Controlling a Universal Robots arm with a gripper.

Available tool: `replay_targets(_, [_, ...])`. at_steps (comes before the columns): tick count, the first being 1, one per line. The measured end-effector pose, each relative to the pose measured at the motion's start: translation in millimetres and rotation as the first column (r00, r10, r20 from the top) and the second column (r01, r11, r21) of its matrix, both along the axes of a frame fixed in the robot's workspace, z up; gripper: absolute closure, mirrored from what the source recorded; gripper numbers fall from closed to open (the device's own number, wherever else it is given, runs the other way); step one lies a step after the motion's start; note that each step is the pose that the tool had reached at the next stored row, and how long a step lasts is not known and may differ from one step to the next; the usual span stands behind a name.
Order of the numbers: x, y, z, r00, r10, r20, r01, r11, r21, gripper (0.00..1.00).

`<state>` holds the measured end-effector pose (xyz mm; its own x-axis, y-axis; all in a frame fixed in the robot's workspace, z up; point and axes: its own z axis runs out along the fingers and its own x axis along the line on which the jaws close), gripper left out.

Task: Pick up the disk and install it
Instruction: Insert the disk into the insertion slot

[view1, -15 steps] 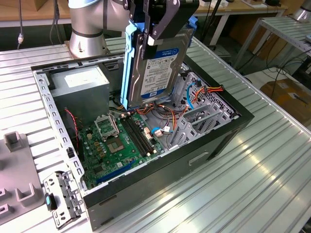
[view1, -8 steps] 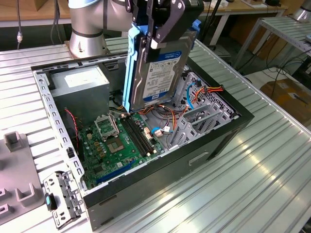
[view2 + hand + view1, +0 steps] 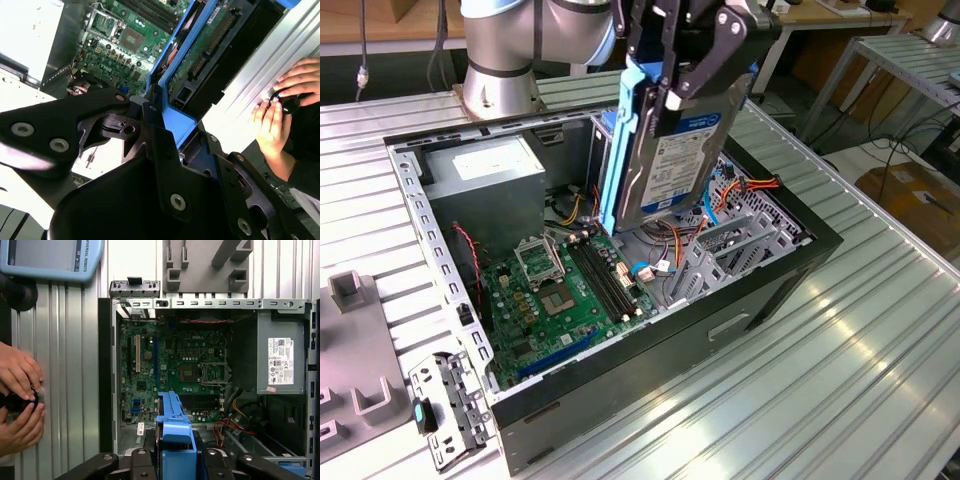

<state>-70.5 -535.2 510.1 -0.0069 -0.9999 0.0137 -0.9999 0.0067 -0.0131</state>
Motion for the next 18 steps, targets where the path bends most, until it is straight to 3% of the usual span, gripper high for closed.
replay_targets(12, [52.9, 0.0, -2.3, 1.0, 0.0, 0.0, 0.0, 1.0, 0.0, 0.63])
replay_targets(14, [56.8, -0.1, -2.6, 1.0, 0.0, 0.0, 0.0, 1.0, 0.0002, 0.63])
replay_targets(18, [57.2, 0.0, -2.6, 1.0, 0.0, 0.0, 0.0, 1.0, 0.0001, 0.63])
